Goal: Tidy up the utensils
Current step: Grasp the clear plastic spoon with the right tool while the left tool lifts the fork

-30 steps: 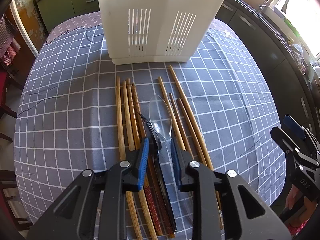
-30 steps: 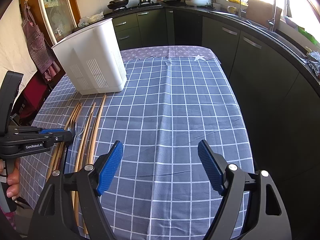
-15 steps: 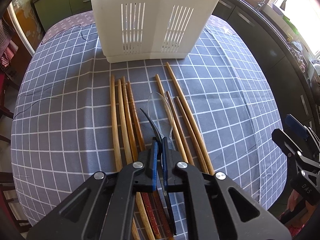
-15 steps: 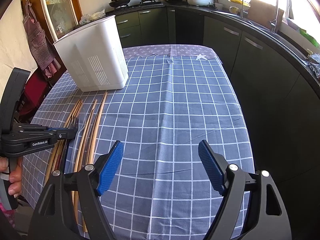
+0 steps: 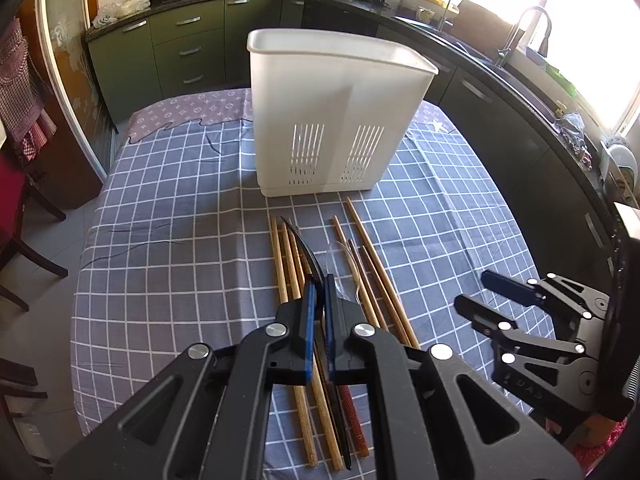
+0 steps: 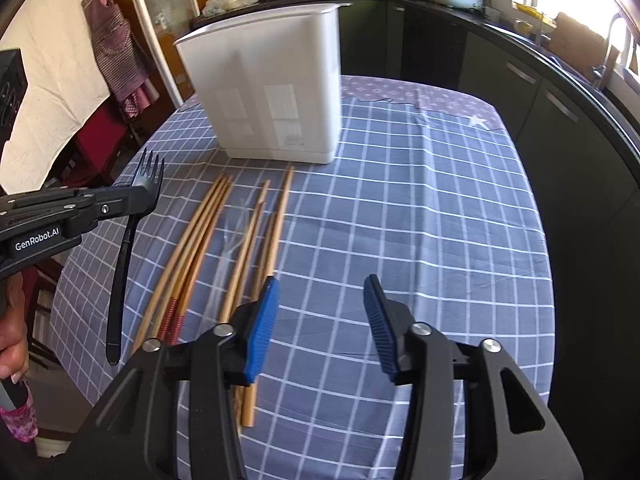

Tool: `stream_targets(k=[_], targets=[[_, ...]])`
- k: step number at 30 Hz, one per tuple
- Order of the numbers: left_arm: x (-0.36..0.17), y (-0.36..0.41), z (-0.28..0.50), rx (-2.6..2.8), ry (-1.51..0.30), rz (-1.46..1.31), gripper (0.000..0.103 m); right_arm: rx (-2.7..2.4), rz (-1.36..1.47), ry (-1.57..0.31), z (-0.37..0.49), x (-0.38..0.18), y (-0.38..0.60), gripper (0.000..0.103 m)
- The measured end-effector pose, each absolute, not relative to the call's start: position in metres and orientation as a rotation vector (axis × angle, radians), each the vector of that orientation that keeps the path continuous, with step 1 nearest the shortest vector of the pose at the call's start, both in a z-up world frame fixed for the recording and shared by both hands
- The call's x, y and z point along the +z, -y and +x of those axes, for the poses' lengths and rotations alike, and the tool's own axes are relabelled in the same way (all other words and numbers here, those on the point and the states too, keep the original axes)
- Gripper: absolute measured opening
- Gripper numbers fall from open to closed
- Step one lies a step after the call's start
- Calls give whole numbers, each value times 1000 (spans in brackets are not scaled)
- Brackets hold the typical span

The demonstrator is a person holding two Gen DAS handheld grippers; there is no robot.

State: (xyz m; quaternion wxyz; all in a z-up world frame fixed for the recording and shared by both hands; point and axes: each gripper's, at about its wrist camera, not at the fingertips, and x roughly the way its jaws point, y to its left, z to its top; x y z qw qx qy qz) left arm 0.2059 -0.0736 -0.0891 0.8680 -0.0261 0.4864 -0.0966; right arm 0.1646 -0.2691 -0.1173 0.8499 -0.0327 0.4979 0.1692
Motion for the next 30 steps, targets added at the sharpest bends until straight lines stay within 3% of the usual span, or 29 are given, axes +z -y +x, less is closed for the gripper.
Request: stream_targets(k=[3, 7, 26, 30], targets=[[-82, 67, 201, -200, -991, -47, 4, 427, -73, -1099, 172, -122, 242, 30], [-78, 58, 195, -206, -981, -54, 4, 456, -73, -1155, 184, -132, 217, 17], [-81, 38, 189, -232, -967, -83, 4, 408, -109, -1253, 210, -165, 180, 17], [-82, 37, 189, -233, -969, -83, 4, 399, -114, -1258, 212, -172, 178, 12]])
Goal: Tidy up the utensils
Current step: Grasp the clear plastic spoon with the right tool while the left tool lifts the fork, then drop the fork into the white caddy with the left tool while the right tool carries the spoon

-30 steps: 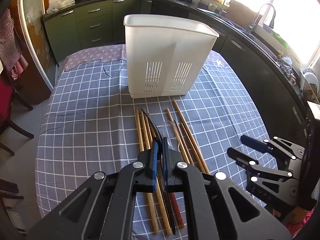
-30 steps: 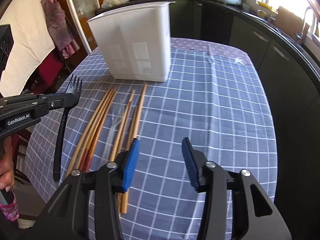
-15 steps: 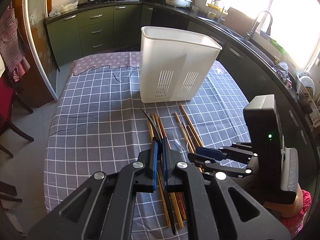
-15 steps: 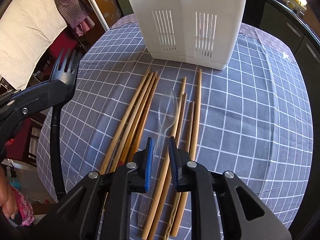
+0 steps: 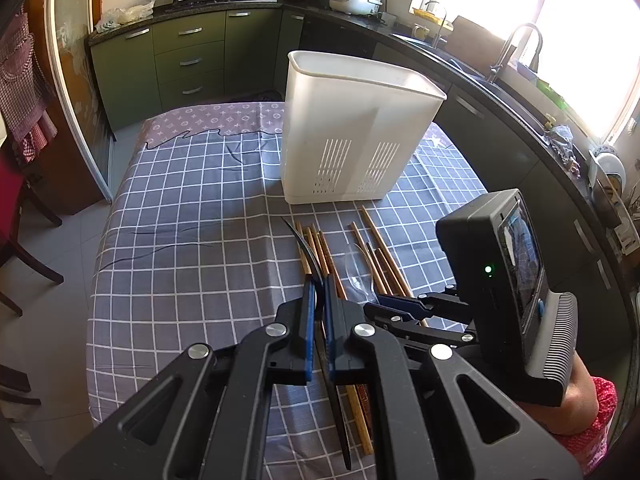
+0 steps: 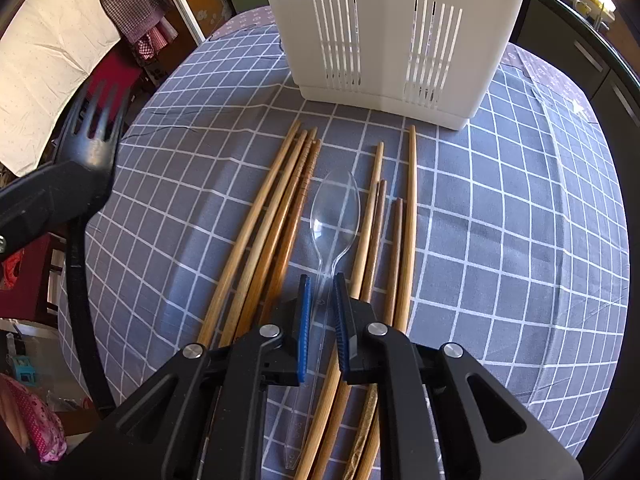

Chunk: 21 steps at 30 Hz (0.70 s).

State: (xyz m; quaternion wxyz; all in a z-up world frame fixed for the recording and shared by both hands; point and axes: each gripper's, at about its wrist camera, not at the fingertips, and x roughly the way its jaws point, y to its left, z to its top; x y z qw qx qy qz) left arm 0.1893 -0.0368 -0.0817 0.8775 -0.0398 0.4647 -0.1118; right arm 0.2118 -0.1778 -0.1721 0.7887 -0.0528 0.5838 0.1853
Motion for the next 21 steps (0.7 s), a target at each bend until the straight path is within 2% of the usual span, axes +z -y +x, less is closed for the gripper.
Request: stream_targets(k=[6, 12, 21], targets=[[-81, 39, 189, -236, -971, -74, 4, 418, -68, -1217, 206, -163, 185, 10], [-71, 40, 186, -237, -947, -70, 4, 467, 49, -1104, 187, -124, 212, 10], [-9, 45, 195, -253, -815, -60, 5, 515, 193, -866, 154, -54, 263, 10]])
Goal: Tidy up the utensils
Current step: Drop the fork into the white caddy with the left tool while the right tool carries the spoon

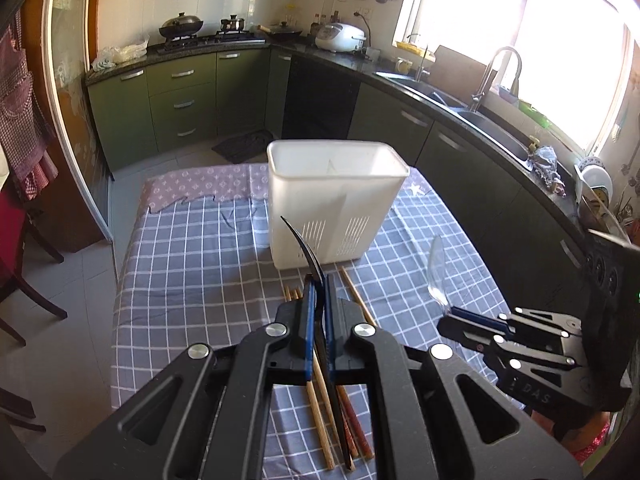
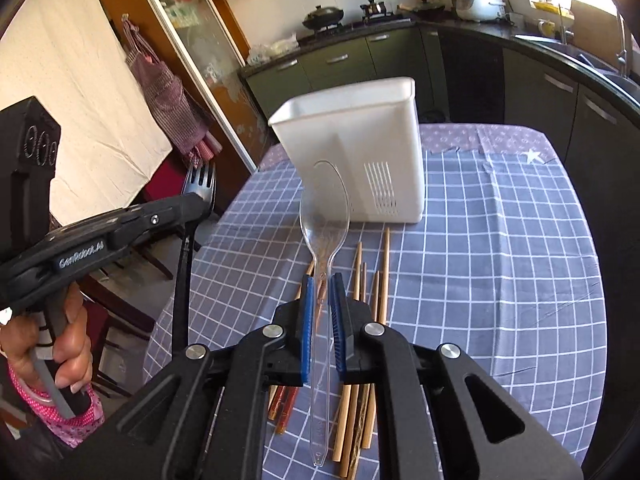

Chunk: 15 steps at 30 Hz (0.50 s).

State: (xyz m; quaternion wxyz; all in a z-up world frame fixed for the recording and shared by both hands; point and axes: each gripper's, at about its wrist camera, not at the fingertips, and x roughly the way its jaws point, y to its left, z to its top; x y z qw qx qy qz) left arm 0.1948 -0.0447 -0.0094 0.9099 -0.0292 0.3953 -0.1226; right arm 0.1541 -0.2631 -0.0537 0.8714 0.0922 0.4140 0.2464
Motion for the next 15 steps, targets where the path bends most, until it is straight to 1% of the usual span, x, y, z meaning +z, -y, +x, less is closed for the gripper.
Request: stream_targets(k=[3, 9, 12, 15], targets=[[19, 47, 209, -240, -733, -56, 5, 519, 212, -829, 151, -42, 274, 10], [68, 60, 245, -220, -518, -56, 5, 523, 238, -795, 147, -37, 293, 10], [78, 71, 267, -190, -402, -23, 5, 524, 261, -788, 147, -40, 301, 10], [75, 80, 291, -154, -321, 5, 5, 515, 277, -785, 146, -43, 310, 10]])
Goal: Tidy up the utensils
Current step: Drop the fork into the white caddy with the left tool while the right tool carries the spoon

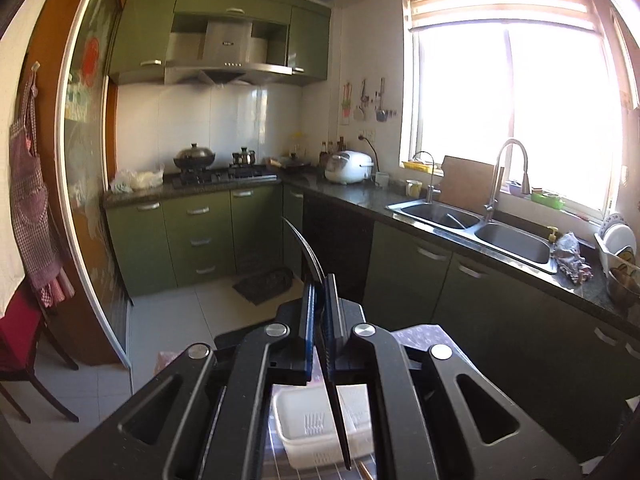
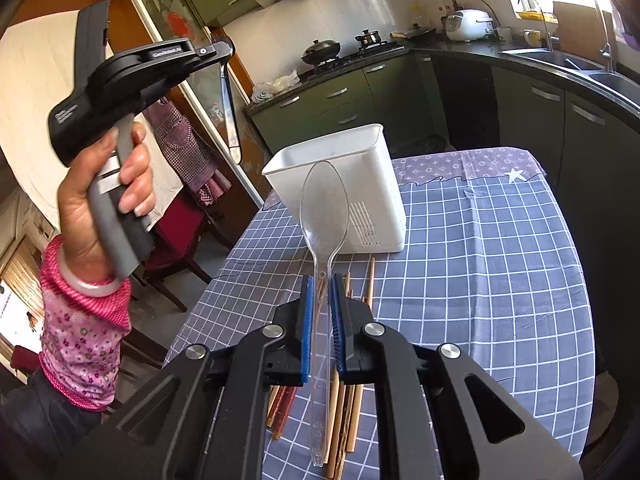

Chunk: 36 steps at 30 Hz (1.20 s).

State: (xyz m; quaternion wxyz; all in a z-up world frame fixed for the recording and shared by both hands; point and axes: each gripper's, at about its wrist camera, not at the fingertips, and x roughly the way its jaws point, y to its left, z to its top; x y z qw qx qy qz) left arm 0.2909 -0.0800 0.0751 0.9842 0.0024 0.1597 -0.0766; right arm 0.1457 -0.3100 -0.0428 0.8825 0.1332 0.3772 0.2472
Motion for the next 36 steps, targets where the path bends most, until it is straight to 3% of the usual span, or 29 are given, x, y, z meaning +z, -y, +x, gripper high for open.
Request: stream_targets(k=[4, 11, 19, 30, 36], targets=[[60, 91, 315, -123, -260, 40, 5, 503, 294, -775, 147, -43, 319, 10], [16, 84, 339, -78, -327, 25, 5, 506, 294, -764, 152, -39, 321, 10], [-7, 80, 330, -117, -380, 45, 16, 511, 261, -746, 165, -25, 307, 10], [16, 45, 261, -134, -362, -18, 16, 408, 247, -483, 246, 45, 279, 10], [24, 32, 223, -140, -344, 7, 22, 294, 196, -404, 304, 55, 251, 10]])
